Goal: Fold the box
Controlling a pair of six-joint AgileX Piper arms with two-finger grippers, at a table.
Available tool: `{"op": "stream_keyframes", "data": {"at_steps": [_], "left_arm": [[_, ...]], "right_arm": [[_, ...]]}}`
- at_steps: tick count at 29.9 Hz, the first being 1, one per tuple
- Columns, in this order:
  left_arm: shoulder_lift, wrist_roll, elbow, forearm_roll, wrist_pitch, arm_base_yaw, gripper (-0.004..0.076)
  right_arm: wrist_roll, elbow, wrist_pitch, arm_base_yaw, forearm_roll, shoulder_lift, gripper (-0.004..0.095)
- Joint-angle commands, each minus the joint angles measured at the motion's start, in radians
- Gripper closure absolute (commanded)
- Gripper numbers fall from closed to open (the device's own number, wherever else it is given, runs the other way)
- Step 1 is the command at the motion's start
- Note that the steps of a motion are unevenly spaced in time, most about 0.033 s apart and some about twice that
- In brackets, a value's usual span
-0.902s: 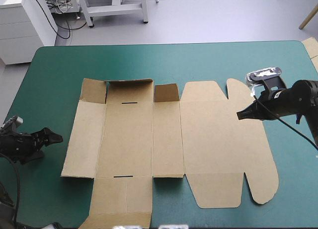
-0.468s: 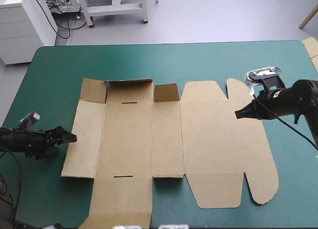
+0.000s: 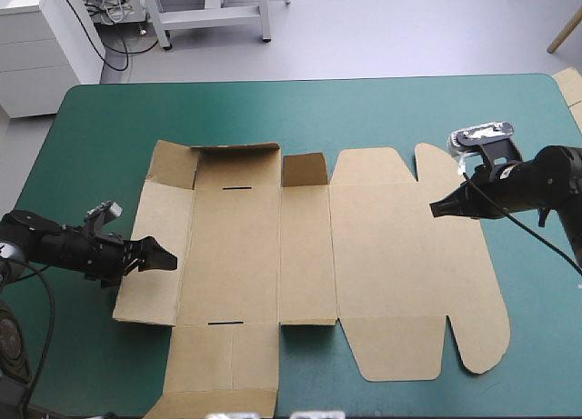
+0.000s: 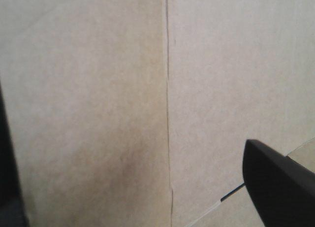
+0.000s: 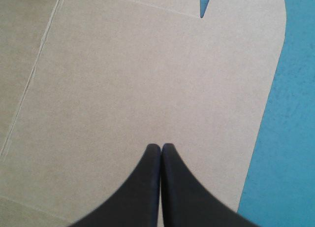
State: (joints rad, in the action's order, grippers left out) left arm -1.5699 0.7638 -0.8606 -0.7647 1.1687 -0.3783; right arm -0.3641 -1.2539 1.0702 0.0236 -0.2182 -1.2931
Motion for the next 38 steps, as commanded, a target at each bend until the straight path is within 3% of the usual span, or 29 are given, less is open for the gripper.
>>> {"op": "stream_keyframes", "data": {"at_steps": [1,6,9,23,38], "left_arm": [[0.027,0.001,-0.016,-0.058,0.052,0.035,0.0069],[0.027,0.014,-0.016,-0.058,0.049,0.064,0.0077],[0.027,0.015,-0.016,-0.062,0.044,0.064,0.0146],[0.027,0.011,-0.016,-0.081,-0.004,0.064,0.0733],[0.027,0.041,-0.08,-0.099,0.012,0.064,0.0731]], "right_arm": [[-0.008,-0.024,-0.037,-0.009,-0.021,0.031,0.0928],[-0.008,-0.024,-0.037,-0.009,-0.021,0.031,0.0928],[-0.008,-0.024,-0.037,-0.009,-0.021,0.031,0.0928],[-0.008,-0.024,-0.037,-0.009,-0.021,0.031,0.0928],[-0.013,-0.024,-0.053,-0.009,-0.005,0.098,0.0928]]}}
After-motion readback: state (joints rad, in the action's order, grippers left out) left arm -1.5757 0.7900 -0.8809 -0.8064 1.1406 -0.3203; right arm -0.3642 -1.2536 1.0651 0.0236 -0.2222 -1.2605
